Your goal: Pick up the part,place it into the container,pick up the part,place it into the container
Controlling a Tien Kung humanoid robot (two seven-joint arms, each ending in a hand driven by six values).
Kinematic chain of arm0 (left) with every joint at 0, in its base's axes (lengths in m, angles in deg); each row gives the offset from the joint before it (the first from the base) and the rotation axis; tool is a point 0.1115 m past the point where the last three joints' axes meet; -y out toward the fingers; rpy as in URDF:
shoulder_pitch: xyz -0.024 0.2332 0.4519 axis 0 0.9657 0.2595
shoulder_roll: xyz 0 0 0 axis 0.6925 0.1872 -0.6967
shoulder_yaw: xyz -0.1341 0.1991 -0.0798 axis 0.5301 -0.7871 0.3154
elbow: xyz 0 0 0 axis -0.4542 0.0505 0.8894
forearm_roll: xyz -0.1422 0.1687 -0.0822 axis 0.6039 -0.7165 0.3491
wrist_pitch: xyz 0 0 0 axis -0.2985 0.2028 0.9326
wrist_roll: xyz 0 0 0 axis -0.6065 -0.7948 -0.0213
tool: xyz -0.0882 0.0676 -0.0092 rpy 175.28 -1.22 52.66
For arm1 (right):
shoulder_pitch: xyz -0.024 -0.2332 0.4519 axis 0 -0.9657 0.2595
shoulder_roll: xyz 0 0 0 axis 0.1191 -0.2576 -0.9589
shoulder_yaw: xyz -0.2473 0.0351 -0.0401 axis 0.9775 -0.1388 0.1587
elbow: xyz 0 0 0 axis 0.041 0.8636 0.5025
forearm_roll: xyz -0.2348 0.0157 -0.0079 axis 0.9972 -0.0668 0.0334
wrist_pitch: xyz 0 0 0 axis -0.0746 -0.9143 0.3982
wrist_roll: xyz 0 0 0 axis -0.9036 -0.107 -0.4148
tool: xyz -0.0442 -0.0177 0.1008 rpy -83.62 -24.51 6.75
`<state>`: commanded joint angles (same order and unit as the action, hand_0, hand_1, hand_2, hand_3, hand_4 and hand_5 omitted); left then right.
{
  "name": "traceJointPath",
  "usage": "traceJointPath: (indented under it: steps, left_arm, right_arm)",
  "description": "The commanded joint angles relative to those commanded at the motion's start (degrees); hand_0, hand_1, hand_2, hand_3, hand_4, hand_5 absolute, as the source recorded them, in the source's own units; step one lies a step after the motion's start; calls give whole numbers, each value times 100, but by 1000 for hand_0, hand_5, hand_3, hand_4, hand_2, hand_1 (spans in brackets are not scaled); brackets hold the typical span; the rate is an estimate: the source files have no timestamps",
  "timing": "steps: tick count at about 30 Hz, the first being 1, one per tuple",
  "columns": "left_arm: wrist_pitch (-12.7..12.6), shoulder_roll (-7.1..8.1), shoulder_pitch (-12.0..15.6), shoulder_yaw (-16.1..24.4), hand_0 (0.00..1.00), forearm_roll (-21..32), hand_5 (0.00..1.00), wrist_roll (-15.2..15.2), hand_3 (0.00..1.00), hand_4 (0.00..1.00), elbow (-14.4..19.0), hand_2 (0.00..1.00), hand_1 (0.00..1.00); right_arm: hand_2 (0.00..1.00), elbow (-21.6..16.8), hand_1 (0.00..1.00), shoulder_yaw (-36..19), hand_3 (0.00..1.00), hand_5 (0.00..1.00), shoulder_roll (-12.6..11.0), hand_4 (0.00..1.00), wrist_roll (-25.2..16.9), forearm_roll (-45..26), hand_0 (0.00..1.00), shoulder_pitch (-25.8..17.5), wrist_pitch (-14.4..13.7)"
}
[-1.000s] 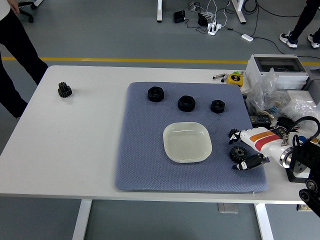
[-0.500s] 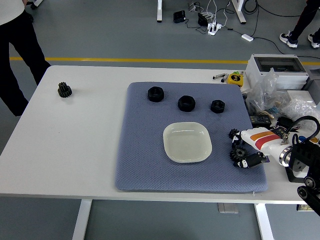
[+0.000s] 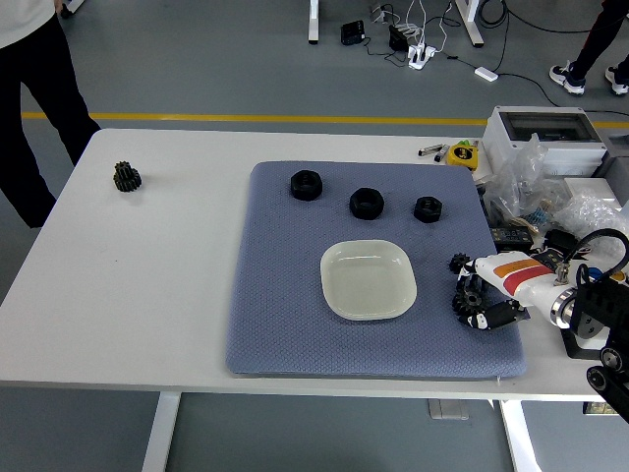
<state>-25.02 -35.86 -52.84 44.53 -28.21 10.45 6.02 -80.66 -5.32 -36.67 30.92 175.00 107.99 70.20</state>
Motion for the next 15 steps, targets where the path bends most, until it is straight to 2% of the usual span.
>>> traceJointPath:
  steps: [15]
  left_arm:
    - [-3,10,-4,4,653,0,500,0,555,594,-4,619,648]
  right_arm:
    - [497,-546,441,80,509,234,-19,647,-3,-63,287,82,-81]
